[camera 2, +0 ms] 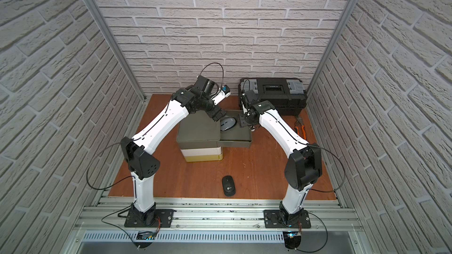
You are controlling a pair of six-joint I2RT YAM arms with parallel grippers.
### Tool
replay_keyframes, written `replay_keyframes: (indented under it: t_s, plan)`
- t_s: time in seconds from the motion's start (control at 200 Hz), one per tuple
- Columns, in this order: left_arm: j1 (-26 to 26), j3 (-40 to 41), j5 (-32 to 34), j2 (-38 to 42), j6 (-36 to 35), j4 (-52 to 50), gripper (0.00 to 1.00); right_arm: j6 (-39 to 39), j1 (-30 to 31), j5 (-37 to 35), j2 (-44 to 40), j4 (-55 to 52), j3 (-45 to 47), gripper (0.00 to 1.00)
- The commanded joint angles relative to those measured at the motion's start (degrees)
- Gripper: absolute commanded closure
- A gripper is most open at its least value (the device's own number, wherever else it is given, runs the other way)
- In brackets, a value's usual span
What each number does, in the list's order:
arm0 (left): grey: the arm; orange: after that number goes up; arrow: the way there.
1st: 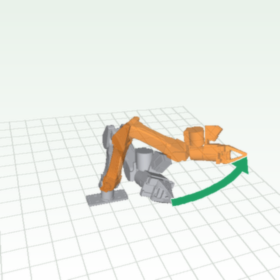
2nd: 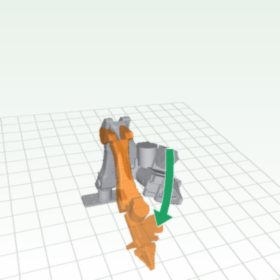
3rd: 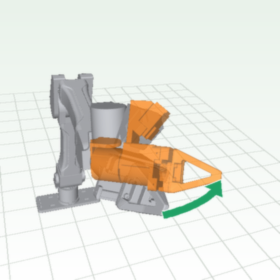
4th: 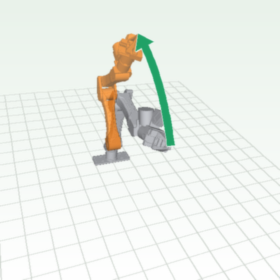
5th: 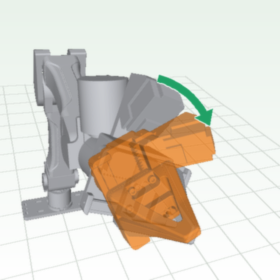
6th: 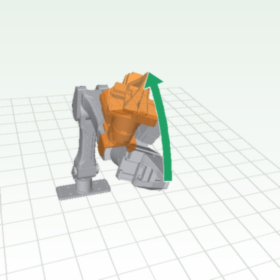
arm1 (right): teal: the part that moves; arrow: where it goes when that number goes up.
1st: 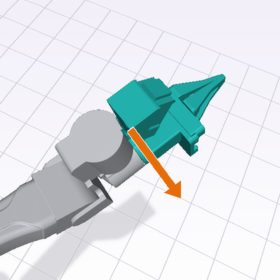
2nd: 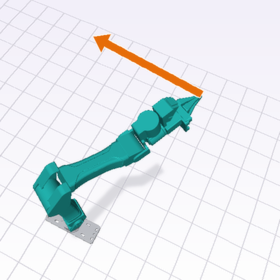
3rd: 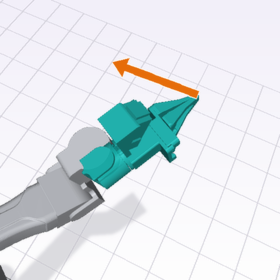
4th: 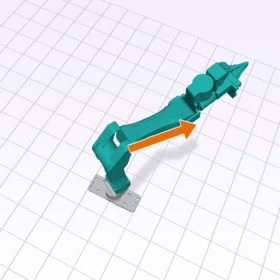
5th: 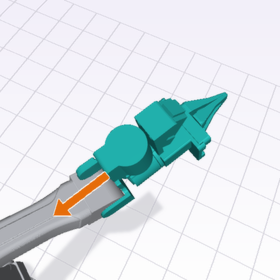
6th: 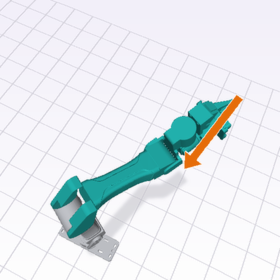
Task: Take the mice out of the drawer
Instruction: Open the drawer in the storage box.
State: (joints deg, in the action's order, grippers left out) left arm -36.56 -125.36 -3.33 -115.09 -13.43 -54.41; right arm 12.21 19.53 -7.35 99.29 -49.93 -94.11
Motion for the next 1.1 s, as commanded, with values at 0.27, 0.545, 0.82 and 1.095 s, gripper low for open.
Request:
replay_keyframes:
  t_s: [0.27,0.545,0.82,1.095]
  plan:
    - [-4.4,-13.6,-6.1,-6.6,-9.7,-13.3,0.02,9.4,-17.4,1.9,-19.4,13.6,16.3,0.3]
    - [-6.2,-26.5,-3.6,-17.1,-14.2,-26.2,0.02,8.6,-19.7,8.1,-18.2,13.4,18.4,0.3]
    - [-6.2,-26.0,1.2,-20.5,-12.7,-25.4,0.02,7.7,-19.9,10.0,-17.8,13.3,18.7,0.3]
    - [-5.5,-26.2,3.4,-24.4,-12.7,-24.2,0.02,7.2,-19.9,11.0,-18.2,13.7,19.6,0.3]
